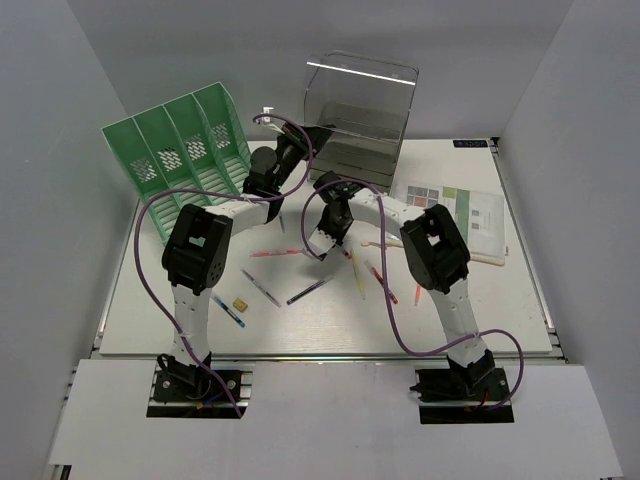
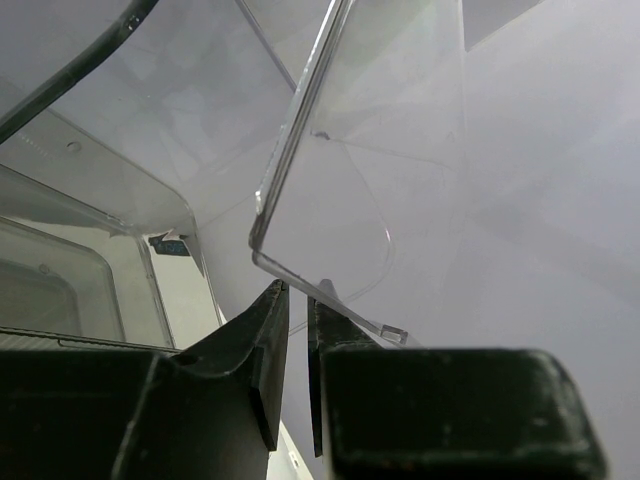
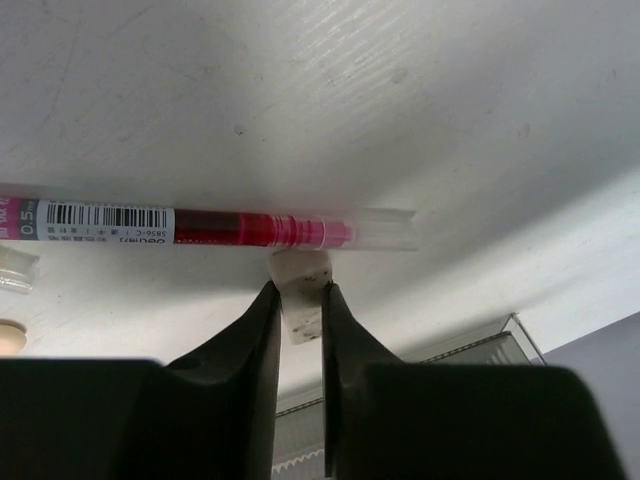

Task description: Organize the desk

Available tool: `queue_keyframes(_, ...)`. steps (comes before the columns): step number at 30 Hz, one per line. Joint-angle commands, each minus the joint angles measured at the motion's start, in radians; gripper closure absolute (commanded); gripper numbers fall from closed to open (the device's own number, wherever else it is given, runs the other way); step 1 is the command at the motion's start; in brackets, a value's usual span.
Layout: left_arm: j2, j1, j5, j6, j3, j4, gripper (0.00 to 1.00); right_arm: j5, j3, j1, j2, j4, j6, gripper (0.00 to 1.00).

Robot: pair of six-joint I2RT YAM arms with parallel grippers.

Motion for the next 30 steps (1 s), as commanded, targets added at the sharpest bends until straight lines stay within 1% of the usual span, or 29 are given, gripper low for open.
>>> queue_keyframes(1,-0.014,0.004,-0.001,-0.007,0.010,0.048,0.75,-0.040,-0.082,0.002,0.053,-0.128,-0.205,0.86)
queue_keyframes(3,-0.019,0.004,-0.002,-0.007,0.007,0.048,0.76,-0.065,-0.127,-0.003,0.028,-0.080,-0.173,0.95)
queue_keyframes(6,-0.024,0.004,-0.004,-0.007,0.007,0.047,0.75,-0.114,-0.159,-0.015,-0.018,-0.030,-0.092,1.00)
queue_keyframes(8,-0.027,0.004,-0.004,-0.005,0.007,0.045,0.75,-0.134,-0.193,-0.018,-0.042,-0.011,-0.043,1.00)
queue_keyframes(9,-0.027,0.004,-0.004,-0.005,0.008,0.043,0.75,-0.157,-0.210,-0.024,-0.082,0.000,0.002,1.00)
queue_keyframes(11,-0.033,0.004,-0.006,-0.008,0.007,0.045,0.75,-0.177,-0.285,-0.032,-0.128,0.067,0.051,1.00)
queue_keyframes(12,-0.033,0.004,-0.007,-0.007,0.005,0.045,0.75,-0.192,-0.312,-0.035,-0.184,0.096,0.106,1.00)
queue_keyframes(13,-0.033,0.004,-0.010,-0.007,0.005,0.045,0.75,-0.198,-0.340,-0.040,-0.211,0.169,0.138,1.00)
queue_keyframes(14,-0.037,0.004,-0.010,-0.007,0.004,0.047,0.75,-0.204,-0.395,-0.046,-0.266,0.205,0.168,1.00)
queue_keyframes(15,-0.037,0.004,-0.013,-0.007,0.002,0.045,0.76,-0.215,-0.423,-0.044,-0.295,0.243,0.244,1.00)
queue_keyframes(16,-0.039,0.004,-0.019,-0.007,0.001,0.043,0.75,-0.220,-0.447,-0.049,-0.321,0.324,0.287,1.00)
queue_keyframes(18,-0.042,0.004,-0.021,-0.007,0.002,0.042,0.76,-0.232,-0.516,-0.053,-0.393,0.372,0.323,1.00)
queue_keyframes(22,-0.045,0.004,-0.027,-0.008,0.007,0.034,0.75,-0.229,-0.662,-0.064,-0.516,0.584,0.424,1.00)
queue_keyframes(23,-0.044,0.004,-0.030,-0.010,0.008,0.030,0.75,-0.211,-0.684,-0.064,-0.551,0.669,0.450,1.00)
queue_keyframes(25,-0.047,0.004,-0.030,-0.008,0.013,0.027,0.75,-0.192,-0.701,-0.072,-0.568,0.705,0.508,1.00)
queue_keyframes(28,-0.047,0.004,-0.038,-0.011,0.019,0.017,0.75,-0.152,-0.675,-0.090,-0.578,0.765,0.571,1.00)
queue_keyframes(30,-0.047,0.004,-0.039,-0.013,0.024,0.014,0.75,-0.125,-0.673,-0.113,-0.582,0.816,0.584,1.00)
